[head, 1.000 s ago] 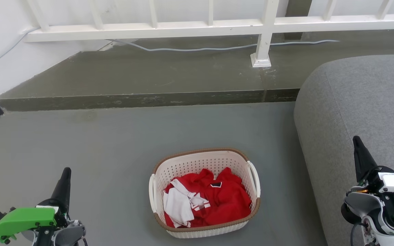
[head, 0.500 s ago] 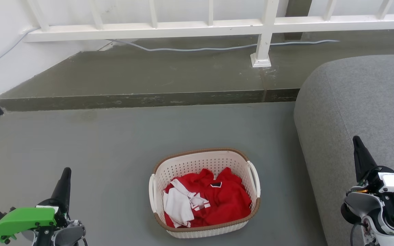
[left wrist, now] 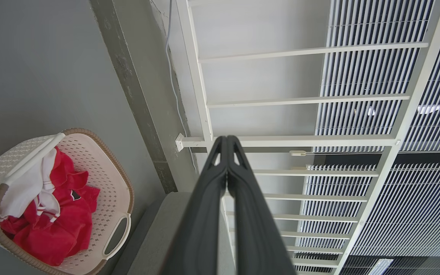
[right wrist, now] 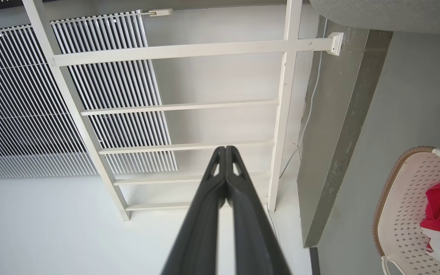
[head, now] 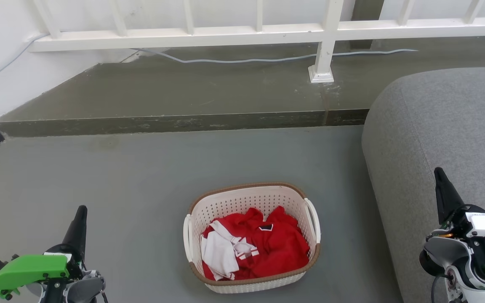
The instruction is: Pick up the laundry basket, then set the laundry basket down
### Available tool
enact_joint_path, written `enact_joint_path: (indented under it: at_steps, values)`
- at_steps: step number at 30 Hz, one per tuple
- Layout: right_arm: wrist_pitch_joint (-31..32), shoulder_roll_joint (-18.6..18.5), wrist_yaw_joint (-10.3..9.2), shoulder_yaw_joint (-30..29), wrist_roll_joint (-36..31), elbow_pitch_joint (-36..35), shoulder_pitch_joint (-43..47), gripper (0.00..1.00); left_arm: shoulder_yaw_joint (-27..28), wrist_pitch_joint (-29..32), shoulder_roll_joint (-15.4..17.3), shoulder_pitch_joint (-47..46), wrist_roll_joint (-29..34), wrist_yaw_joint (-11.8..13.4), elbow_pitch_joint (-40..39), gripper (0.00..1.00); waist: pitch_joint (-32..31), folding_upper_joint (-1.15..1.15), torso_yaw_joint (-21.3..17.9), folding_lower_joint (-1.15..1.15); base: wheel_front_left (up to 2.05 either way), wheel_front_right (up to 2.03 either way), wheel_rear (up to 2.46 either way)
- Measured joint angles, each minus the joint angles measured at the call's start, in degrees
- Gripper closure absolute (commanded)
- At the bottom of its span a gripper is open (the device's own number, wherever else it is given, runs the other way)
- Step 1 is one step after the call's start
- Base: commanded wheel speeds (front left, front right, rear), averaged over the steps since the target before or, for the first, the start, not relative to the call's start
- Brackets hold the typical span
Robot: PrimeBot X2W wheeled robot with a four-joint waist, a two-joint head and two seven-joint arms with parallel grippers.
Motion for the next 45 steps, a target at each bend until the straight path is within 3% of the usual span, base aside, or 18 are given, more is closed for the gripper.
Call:
enact_joint_path:
  at_steps: [45]
  values:
    - [0.1, 0.11, 0.31, -0.24, -0.09, -0.07, 0.0, 1.0, 0.43, 0.31, -0.19, -0.01, 0.04, -0.14, -0.1, 1.0, 0.01, 0.0, 0.0, 0.0, 0.0, 0.0, 0.0]
